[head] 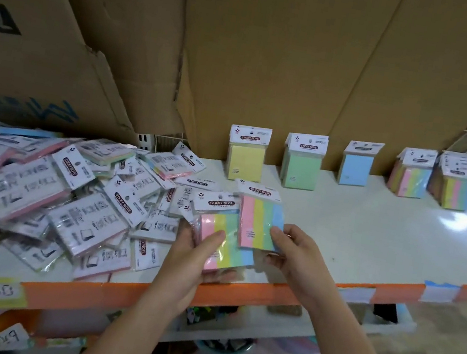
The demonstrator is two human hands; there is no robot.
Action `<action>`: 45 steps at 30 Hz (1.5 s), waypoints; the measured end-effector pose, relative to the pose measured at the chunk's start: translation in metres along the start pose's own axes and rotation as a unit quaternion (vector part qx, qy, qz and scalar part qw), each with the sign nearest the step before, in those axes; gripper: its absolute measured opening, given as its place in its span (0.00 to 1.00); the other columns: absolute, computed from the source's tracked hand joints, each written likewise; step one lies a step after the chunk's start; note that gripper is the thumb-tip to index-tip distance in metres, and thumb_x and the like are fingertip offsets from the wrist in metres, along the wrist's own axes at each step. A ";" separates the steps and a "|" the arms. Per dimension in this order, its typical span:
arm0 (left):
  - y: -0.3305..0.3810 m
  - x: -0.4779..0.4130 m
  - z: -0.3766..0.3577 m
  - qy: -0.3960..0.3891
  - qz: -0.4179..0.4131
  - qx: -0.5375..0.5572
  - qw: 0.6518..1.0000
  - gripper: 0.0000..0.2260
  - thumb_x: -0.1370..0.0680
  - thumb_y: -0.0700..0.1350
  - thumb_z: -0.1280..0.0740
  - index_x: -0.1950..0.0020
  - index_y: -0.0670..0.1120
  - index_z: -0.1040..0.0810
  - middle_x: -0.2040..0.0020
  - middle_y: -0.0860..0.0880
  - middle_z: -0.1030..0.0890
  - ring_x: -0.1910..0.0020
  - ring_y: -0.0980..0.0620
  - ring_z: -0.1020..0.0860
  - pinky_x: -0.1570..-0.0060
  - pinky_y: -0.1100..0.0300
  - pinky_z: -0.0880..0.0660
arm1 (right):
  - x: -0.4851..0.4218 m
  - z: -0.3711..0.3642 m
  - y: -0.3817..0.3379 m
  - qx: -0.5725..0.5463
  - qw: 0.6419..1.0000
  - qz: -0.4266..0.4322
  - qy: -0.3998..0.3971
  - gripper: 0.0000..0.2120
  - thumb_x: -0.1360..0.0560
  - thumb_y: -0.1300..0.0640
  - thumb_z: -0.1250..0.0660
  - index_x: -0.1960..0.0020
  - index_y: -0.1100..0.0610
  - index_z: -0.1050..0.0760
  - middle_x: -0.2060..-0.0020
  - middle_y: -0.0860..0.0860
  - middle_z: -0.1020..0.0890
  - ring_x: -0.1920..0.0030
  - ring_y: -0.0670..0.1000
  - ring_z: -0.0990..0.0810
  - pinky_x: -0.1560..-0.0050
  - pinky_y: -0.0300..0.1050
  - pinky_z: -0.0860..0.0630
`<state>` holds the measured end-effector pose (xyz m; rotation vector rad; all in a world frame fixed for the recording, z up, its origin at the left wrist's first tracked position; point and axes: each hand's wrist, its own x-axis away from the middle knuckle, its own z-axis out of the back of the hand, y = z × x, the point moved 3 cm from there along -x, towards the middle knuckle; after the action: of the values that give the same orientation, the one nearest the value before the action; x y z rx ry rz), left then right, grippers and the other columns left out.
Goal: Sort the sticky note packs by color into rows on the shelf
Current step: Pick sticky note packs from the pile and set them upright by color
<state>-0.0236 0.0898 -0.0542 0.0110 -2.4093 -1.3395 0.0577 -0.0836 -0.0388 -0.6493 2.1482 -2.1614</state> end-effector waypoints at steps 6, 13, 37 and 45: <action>-0.025 -0.006 -0.017 -0.062 0.051 0.070 0.994 0.09 0.21 0.38 0.37 0.44 0.50 0.22 0.49 0.46 0.14 0.49 0.43 0.15 0.58 0.46 0.17 | 0.032 0.024 0.006 0.032 0.998 0.004 0.050 0.11 0.21 0.53 0.32 0.53 0.62 0.23 0.57 0.59 0.22 0.57 0.55 0.24 0.56 0.50 0.28; -0.043 -0.004 -0.062 -0.122 0.014 -0.018 0.992 0.19 0.27 0.45 0.32 0.36 0.50 0.25 0.43 0.46 0.16 0.44 0.46 0.17 0.52 0.55 0.18 | 0.045 0.066 0.007 0.030 0.995 0.020 0.098 0.08 0.20 0.56 0.35 0.55 0.60 0.25 0.64 0.51 0.20 0.68 0.44 0.23 0.68 0.36 0.26; -0.163 -0.061 -0.340 0.069 -0.102 -0.150 0.981 0.29 0.33 0.48 0.22 0.33 0.52 0.25 0.42 0.54 0.16 0.43 0.54 0.18 0.48 0.55 0.20 | -0.009 0.386 -0.034 0.250 0.963 0.100 -0.036 0.16 0.19 0.51 0.36 0.52 0.66 0.24 0.63 0.60 0.24 0.62 0.47 0.29 0.59 0.46 0.35; -0.172 -0.094 -0.378 0.079 -0.104 -0.149 0.980 0.24 0.29 0.43 0.23 0.37 0.57 0.26 0.46 0.59 0.16 0.49 0.58 0.16 0.60 0.59 0.18 | -0.045 0.426 -0.048 0.276 0.956 0.097 -0.030 0.13 0.20 0.51 0.34 0.63 0.51 0.29 0.72 0.41 0.30 0.70 0.41 0.32 0.64 0.38 0.34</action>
<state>0.1585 -0.2955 -0.0472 0.2855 -2.1016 -1.7120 0.2430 -0.4728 -0.0207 -0.4271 1.3935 -2.4194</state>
